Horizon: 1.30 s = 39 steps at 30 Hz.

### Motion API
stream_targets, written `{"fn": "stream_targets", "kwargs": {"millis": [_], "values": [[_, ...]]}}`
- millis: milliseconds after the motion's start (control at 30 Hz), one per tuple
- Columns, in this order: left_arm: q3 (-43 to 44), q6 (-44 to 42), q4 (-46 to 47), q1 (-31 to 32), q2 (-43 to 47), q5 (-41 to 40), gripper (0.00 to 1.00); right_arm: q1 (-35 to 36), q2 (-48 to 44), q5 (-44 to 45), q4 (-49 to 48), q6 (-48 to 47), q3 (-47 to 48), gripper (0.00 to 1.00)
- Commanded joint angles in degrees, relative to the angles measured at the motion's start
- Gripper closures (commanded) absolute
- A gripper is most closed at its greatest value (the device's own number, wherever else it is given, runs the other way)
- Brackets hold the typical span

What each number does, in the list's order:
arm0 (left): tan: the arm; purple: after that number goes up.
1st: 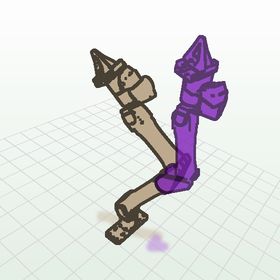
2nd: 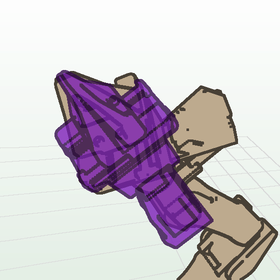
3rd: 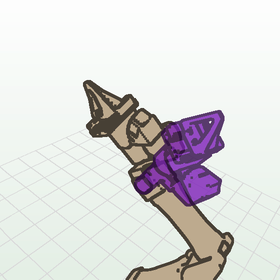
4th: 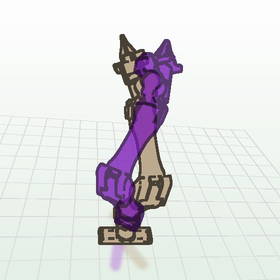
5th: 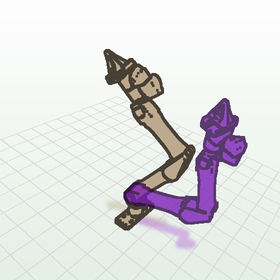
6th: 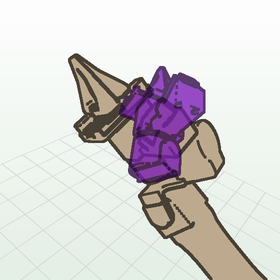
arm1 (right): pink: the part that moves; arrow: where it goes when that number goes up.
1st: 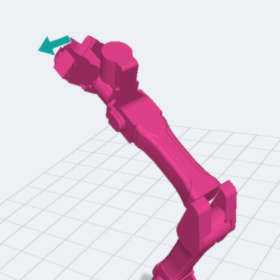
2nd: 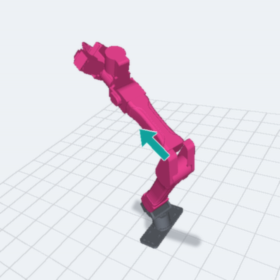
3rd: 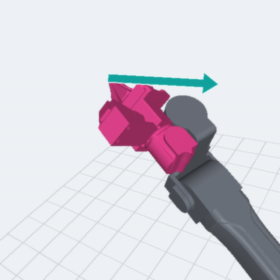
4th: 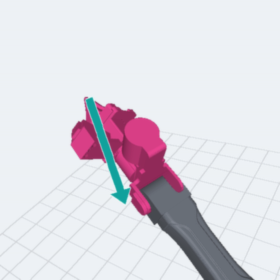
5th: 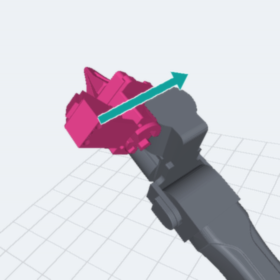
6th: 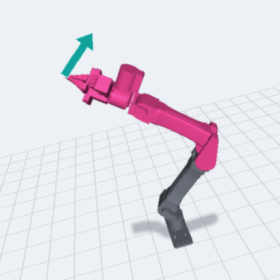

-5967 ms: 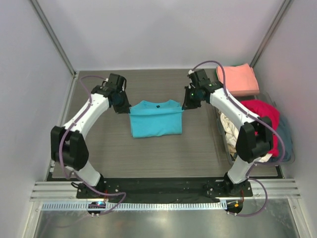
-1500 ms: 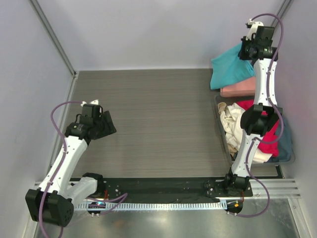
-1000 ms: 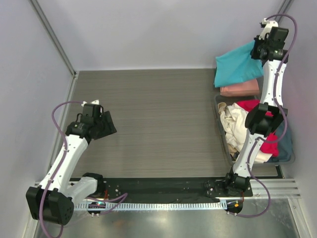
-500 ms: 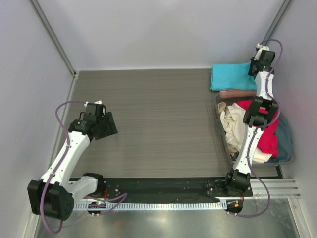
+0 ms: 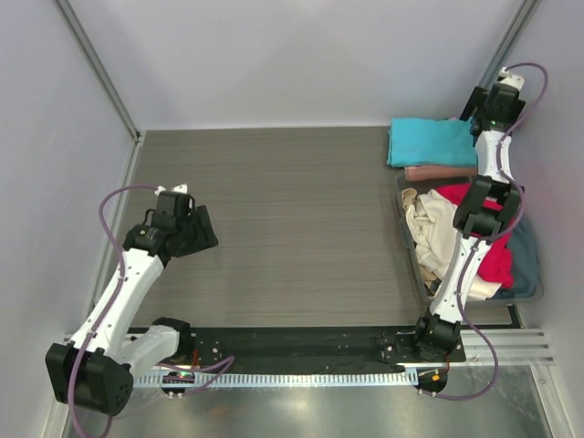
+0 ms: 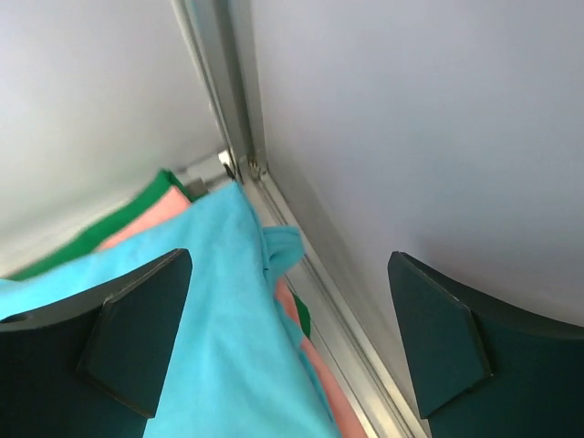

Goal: Fold and stack the t-shirts
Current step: Reset both grippers

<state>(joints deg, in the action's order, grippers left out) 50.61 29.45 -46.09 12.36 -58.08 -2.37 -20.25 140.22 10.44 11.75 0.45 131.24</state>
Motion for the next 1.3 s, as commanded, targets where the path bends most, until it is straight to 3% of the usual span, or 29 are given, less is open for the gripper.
{"fn": "stream_targets", "kwargs": {"millis": [0, 200, 333, 400, 433, 467, 600, 633, 700, 733, 867, 1100, 1267], "values": [[-0.16, -0.80, 1.00, 0.30, 2.45, 0.00, 0.38, -0.40, -14.70, 2.83, -6.03, 4.90, -1.07, 0.04], [-0.51, -0.54, 1.61, 0.30, 6.49, -0.27, 0.38, -0.40, -28.73, -0.93, -4.28, 10.44, -9.05, 0.04], [-0.51, -0.54, 1.70, 0.30, 7.90, -0.27, 0.37, -0.40, -40.97, -9.63, -5.24, 24.45, -25.36, 0.04], [-0.51, -0.54, 1.70, 0.30, 8.60, -0.35, 0.37, 0.82, -45.45, -17.97, -8.47, 30.37, -32.94, 0.09], [-0.34, -0.54, 1.79, 0.30, 9.39, -0.53, 0.37, 6.57, -53.13, -21.65, -13.98, 32.05, -46.03, 0.08], [-0.34, -0.54, 1.79, 0.30, 9.39, -0.53, 0.37, 6.63, -53.21, -21.69, -14.03, 32.07, -46.16, 0.08], [-0.25, -0.98, 1.61, 0.21, 10.71, -0.53, 0.30, 22.15, -60.23, -15.11, -9.38, 25.75, -54.93, 0.00], [-0.16, -0.98, 1.53, 0.21, 11.41, -1.14, 0.20, 27.58, -63.38, -14.66, -9.38, 25.40, -59.39, 0.00], [-0.34, -0.71, 1.52, 0.30, 12.38, -2.28, 0.13, 32.27, -66.64, -13.69, -9.20, 25.04, -64.24, 0.00], [-0.34, -0.62, 1.61, 0.21, 13.51, -3.33, 0.03, 36.29, -69.53, -11.86, -8.76, 24.87, -68.88, 0.00], [-0.51, 0.17, 1.52, 0.30, 16.24, -5.71, 0.00, 44.65, -74.99, -10.96, -9.63, 27.84, -81.03, 0.00], [-0.95, 1.22, 1.70, 0.30, 20.98, -10.02, 0.00, 50.48, -75.98, -14.74, -11.30, 33.12, -93.44, 0.00], [-1.39, 1.57, 2.05, 0.21, 22.75, -11.95, 0.00, 51.98, -77.21, -15.53, -18.50, 34.62, -100.91, 0.00]]}}
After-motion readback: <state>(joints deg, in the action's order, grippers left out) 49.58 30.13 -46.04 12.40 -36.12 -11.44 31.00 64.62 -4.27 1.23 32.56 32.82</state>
